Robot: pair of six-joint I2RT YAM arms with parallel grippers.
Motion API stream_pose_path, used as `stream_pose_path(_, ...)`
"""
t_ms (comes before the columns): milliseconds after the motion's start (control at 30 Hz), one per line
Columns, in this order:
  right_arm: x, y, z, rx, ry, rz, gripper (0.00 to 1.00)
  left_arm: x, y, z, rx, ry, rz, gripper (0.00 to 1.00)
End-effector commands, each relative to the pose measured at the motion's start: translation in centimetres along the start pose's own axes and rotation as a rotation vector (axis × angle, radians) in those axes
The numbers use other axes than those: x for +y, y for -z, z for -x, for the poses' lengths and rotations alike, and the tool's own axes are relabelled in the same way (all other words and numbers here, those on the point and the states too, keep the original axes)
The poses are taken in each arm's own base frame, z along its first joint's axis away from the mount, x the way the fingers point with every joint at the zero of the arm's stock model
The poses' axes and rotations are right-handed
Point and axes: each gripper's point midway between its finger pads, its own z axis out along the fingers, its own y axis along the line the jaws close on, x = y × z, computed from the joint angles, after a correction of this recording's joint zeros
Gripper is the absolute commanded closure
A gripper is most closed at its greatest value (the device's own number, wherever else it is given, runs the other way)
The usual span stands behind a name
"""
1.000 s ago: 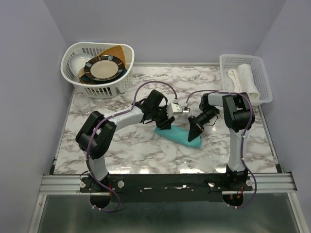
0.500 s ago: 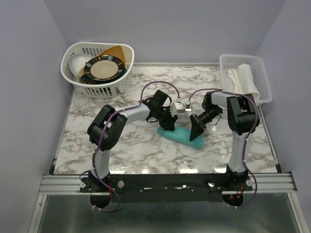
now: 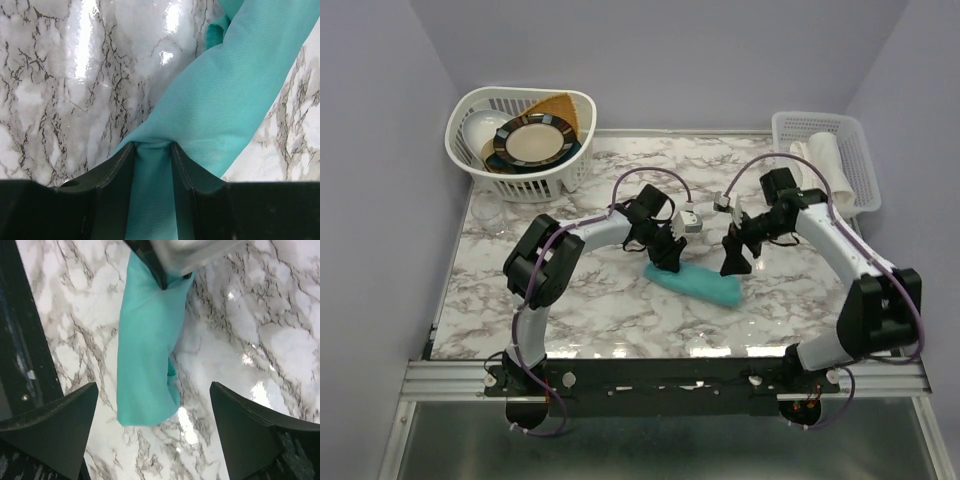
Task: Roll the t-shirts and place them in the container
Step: Roll the T-shirt to the center of the board, then pick up the T-shirt from the center of the board.
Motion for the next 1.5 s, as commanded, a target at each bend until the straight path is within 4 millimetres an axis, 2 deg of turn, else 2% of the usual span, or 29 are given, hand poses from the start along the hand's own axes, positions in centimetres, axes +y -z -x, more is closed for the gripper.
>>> stream_pose_path(0, -2.0, 2.8, 1.8, -0.061, 0.314, -0.420, 0.00, -1.0, -0.8, -2.0, 0.052, 0.090, -0.056, 0.58)
stream_pose_path(33, -1.3, 1.6, -0.5, -0.023, 0.364, -0.417, 0.00, -1.0, -0.9, -2.2, 0.059, 0.102, -0.055, 0.58)
stream_pose_path(67, 0.0, 0.7, -0.2, -0.020, 0.457, -0.407, 0.00, -0.9, -0.9, -2.5, 0.071, 0.111, -0.047, 0.58)
stream_pose_path(100, 0.3, 1.4, 0.5, -0.022, 0.543, -0.483, 0.00, -0.8, -1.1, -2.9, 0.085, 0.126, -0.044, 0.58)
stream_pose_path(133, 0.8, 0.1, -0.9, 0.008, 0.574, -0.476, 0.00, -0.7, -1.2, -3.1, 0.087, 0.135, -0.042, 0.58)
stream_pose_path(300, 4.8, -2.9, 1.0, -0.023, 0.683, -0.379, 0.00, -0.4, -1.6, -3.9, 0.107, 0.156, -0.025, 0.58)
stream_pose_path(500, 5.5, -6.4, 1.7, 0.000, 0.736, -0.349, 0.00, 0.3, -1.8, -4.2, 0.132, 0.200, -0.035, 0.58)
stream_pose_path(567, 6.0, -7.2, 1.2, 0.011, 0.783, -0.327, 0.00, 0.5, -1.7, -3.9, 0.122, 0.218, -0.045, 0.58)
stream_pose_path(867, 4.8, -9.1, -3.5, 0.140, 0.813, -0.339, 0.00, 0.0, -1.9, -4.1, 0.111, 0.274, -0.070, 0.58)
stream_pose_path(967, 4.2, -9.5, -4.6, 0.168, 0.814, -0.359, 0.00, -0.1, -2.0, -4.2, 0.112, 0.280, -0.079, 0.59)
stream_pose_path(1233, 2.6, -10.2, -5.3, 0.199, 0.847, -0.416, 0.08, -0.3, -2.2, -4.2, 0.105, 0.313, -0.103, 0.59)
stream_pose_path(1333, 1.9, -10.6, -6.6, 0.250, 0.861, -0.415, 0.12, -0.4, -2.1, -4.0, 0.103, 0.314, -0.107, 0.59)
stream_pose_path(1367, 1.8, -10.7, -7.0, 0.268, 0.881, -0.408, 0.14, -0.4, -2.1, -3.9, 0.101, 0.316, -0.109, 0.59)
stream_pose_path(1400, 1.6, -11.1, -7.9, 0.302, 0.885, -0.391, 0.25, -0.5, -2.1, -4.0, 0.101, 0.319, -0.115, 0.59)
stream_pose_path(1467, 1.0, -11.3, -8.6, 0.339, 0.892, -0.402, 0.38, -0.6, -2.1, -3.9, 0.098, 0.324, -0.130, 0.59)
